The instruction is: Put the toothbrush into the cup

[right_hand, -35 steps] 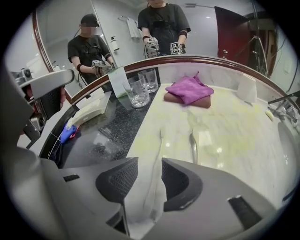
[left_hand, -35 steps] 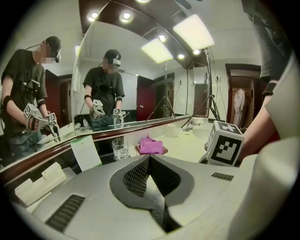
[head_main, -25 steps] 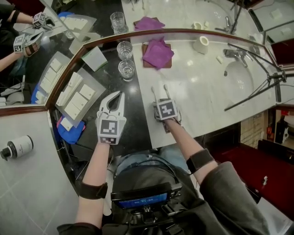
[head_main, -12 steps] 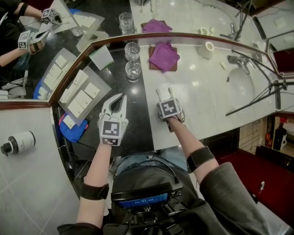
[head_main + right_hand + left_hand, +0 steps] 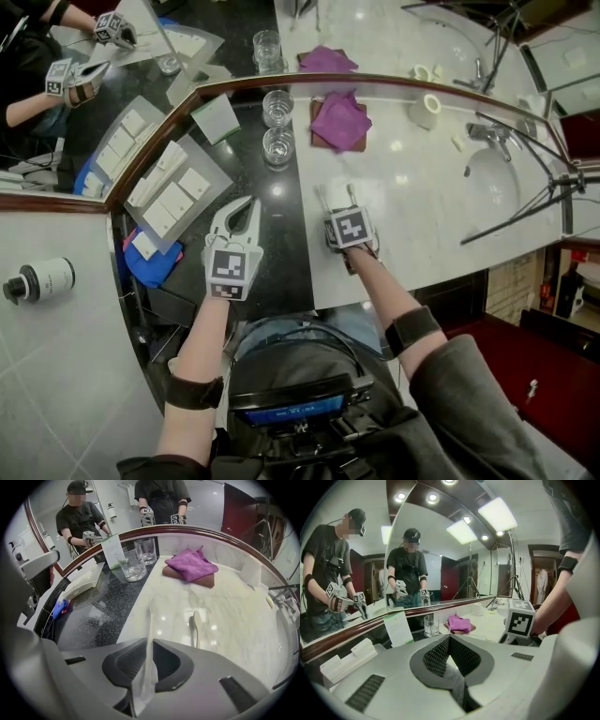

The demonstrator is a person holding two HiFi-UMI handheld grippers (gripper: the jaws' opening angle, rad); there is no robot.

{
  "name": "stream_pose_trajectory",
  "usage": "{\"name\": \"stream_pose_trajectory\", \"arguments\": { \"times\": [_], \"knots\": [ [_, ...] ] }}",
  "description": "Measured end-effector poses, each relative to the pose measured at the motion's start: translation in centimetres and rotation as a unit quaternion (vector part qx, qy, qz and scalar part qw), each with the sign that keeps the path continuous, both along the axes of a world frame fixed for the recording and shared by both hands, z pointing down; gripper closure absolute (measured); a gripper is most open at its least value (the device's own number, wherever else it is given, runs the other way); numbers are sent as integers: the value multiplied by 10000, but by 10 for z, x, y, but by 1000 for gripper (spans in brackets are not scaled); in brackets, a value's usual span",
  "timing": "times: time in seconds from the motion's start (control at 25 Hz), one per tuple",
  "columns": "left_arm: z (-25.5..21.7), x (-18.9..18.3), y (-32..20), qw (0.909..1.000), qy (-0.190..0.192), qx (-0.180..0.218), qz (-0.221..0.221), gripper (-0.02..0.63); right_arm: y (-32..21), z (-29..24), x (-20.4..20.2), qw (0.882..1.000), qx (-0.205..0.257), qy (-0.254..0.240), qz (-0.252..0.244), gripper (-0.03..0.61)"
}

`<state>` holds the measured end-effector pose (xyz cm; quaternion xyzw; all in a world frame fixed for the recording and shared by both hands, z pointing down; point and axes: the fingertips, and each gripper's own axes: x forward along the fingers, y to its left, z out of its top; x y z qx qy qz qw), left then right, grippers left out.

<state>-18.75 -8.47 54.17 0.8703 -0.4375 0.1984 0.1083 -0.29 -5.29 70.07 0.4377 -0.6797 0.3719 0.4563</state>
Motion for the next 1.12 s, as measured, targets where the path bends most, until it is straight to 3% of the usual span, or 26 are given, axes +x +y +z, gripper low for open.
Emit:
{"name": "stream_pose_trajectory", "arguments": {
  "times": [0.2,0.4,0.64,1.12],
  "knots": [
    [-5,-2,4,9999,-9,27,-104,611,3,-5,0,9995,103,-304,-53,518],
    [-15,-5,9,9997,-36,104,-225,611,-9,-38,-11,9925,718,-985,-39,518],
    [-22,-8,16,9991,-48,120,-413,611,-24,-89,-27,9679,1549,-1975,88,518],
    [-24,5,41,9967,55,-18,-804,611,-26,-140,-20,9197,2371,-3125,169,518]
  ]
}}
